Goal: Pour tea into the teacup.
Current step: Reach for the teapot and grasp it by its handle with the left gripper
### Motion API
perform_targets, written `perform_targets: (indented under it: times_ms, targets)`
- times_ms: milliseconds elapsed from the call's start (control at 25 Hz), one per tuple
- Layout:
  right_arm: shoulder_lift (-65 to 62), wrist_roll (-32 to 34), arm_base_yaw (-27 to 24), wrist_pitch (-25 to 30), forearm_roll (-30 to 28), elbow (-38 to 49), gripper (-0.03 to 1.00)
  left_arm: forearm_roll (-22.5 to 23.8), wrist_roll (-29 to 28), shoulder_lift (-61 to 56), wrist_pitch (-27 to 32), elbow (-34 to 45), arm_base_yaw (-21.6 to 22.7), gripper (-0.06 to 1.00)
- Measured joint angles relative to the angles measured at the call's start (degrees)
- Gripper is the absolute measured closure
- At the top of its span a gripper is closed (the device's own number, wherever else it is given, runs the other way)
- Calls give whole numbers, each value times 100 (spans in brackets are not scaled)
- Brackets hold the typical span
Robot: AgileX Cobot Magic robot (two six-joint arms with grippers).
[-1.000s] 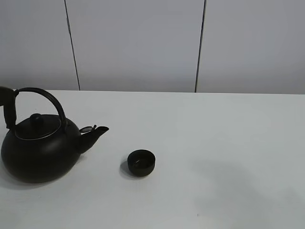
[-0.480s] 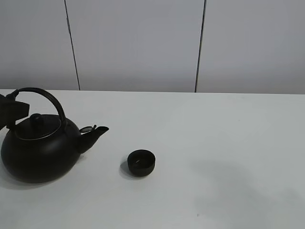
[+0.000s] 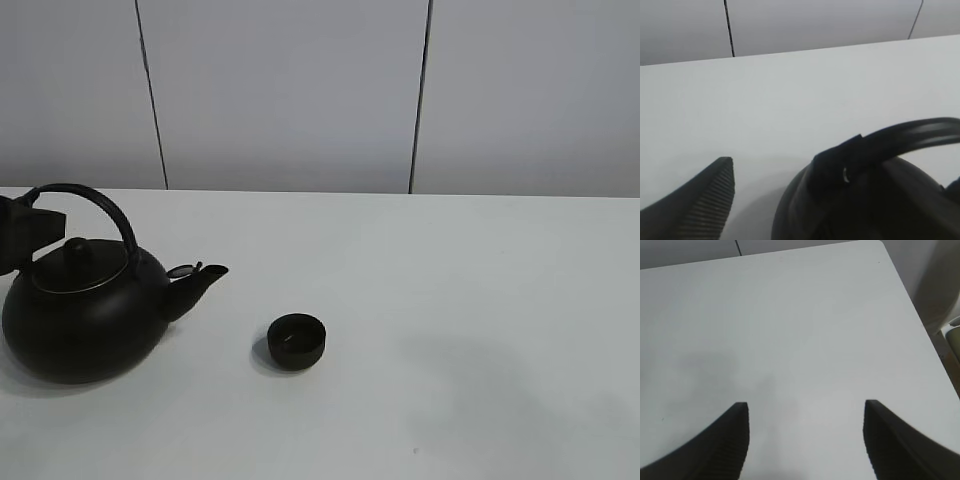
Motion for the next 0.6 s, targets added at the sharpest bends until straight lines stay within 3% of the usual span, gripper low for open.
perform_targets:
  times_ms: [120, 360, 600]
  targets:
    - [0, 0, 0, 0, 0, 0, 51, -85, 101, 0, -114, 0, 5, 45]
    - [0, 0, 0, 0, 6, 0, 51, 44, 385, 1, -131, 0, 0, 76]
    - [0, 0, 0, 0, 6, 0, 51, 19, 592, 1, -118, -6, 0, 78]
